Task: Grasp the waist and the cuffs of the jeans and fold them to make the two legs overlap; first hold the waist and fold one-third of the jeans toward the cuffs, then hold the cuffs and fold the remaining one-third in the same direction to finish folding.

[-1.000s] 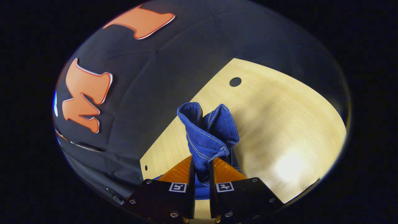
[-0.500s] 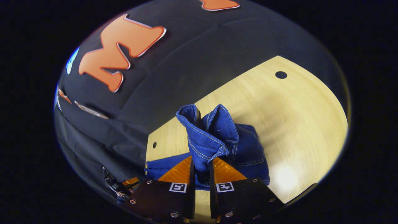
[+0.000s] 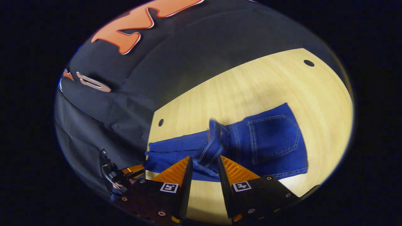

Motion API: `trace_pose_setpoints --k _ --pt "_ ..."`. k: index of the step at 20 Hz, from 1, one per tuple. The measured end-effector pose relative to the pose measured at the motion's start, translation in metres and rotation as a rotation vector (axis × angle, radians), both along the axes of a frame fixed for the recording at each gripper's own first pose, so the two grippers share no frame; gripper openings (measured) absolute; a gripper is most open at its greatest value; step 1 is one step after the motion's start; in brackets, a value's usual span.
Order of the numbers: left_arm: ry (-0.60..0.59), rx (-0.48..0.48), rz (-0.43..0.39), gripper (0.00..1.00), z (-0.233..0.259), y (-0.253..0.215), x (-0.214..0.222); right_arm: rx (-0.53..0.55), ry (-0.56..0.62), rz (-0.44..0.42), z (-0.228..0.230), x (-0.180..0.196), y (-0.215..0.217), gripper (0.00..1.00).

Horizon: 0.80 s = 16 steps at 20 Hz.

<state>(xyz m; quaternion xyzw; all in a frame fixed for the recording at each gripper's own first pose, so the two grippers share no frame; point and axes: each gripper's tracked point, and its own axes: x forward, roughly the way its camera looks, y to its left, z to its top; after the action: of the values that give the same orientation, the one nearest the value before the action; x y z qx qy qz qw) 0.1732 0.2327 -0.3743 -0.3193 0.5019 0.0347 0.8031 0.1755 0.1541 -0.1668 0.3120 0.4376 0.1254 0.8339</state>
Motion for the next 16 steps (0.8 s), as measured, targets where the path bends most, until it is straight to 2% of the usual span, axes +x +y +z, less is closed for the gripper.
trace_pose_setpoints --k 1,2,3,4,8,10,13,16 --pt "0.009 -0.027 0.014 0.97 -0.002 0.002 -0.001 -0.008 -0.004 0.002 -0.001 -0.001 0.002 0.5" --pt "0.017 -0.057 0.03 0.97 -0.007 0.004 -0.003 -0.016 -0.009 0.003 0.001 -0.002 0.004 0.55" --pt "0.025 -0.086 0.048 0.97 -0.009 0.007 -0.005 -0.021 -0.014 -0.001 0.003 -0.003 0.003 0.47" --pt "0.031 -0.107 0.065 0.97 -0.011 0.011 -0.005 -0.027 -0.018 -0.011 0.005 -0.001 0.001 0.64" --pt "0.049 -0.175 0.107 0.97 -0.024 0.012 0.0 -0.065 -0.042 -0.072 0.014 -0.002 -0.021 0.8" --pt "0.046 -0.223 0.13 0.97 -0.031 0.009 0.009 -0.07 -0.047 -0.1 0.019 -0.004 -0.03 0.84" --pt "0.01 -0.254 0.148 0.95 -0.034 0.002 0.027 -0.073 -0.055 -0.148 0.026 -0.011 -0.042 0.84" --pt "-0.027 -0.258 0.113 0.93 -0.034 -0.002 0.041 -0.068 -0.048 -0.194 0.029 -0.018 -0.053 0.84"
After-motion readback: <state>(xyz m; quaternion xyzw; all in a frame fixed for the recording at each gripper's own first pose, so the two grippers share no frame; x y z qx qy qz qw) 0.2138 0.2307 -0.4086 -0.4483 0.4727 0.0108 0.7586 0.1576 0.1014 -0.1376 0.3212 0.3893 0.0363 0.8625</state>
